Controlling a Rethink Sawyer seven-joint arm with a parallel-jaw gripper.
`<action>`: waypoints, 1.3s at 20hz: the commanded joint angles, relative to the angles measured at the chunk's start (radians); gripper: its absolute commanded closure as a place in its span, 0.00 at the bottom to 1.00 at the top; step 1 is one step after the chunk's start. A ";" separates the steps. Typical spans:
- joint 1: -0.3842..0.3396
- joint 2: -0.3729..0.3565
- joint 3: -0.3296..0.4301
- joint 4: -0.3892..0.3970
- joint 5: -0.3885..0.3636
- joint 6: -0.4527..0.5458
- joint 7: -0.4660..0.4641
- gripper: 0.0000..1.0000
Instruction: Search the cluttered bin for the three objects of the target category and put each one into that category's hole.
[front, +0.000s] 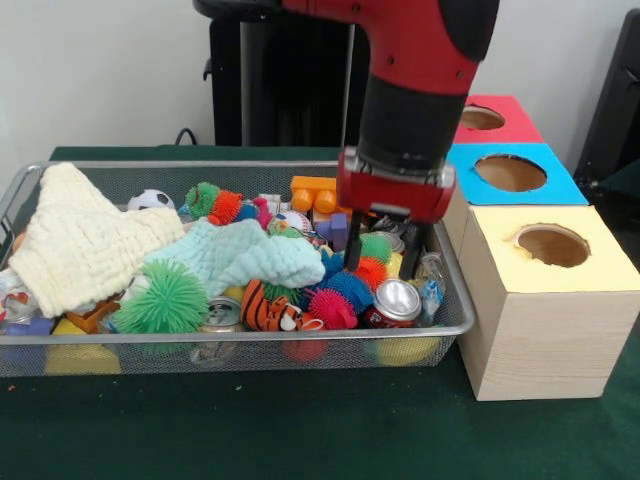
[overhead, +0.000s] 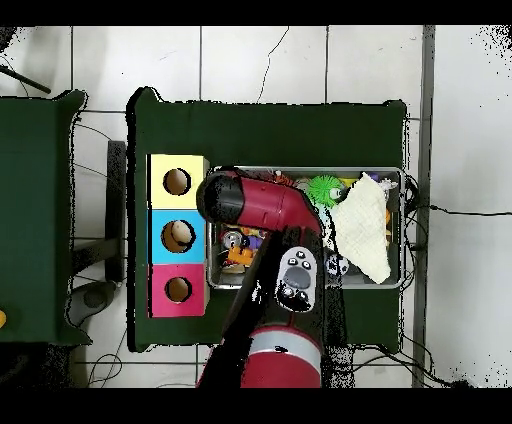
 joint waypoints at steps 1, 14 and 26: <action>0.038 -0.121 0.029 0.246 0.042 0.043 0.254 0.00; 0.009 -0.077 0.091 0.262 0.059 -0.093 0.226 0.00; 0.013 -0.041 0.123 0.254 0.082 -0.153 0.230 0.00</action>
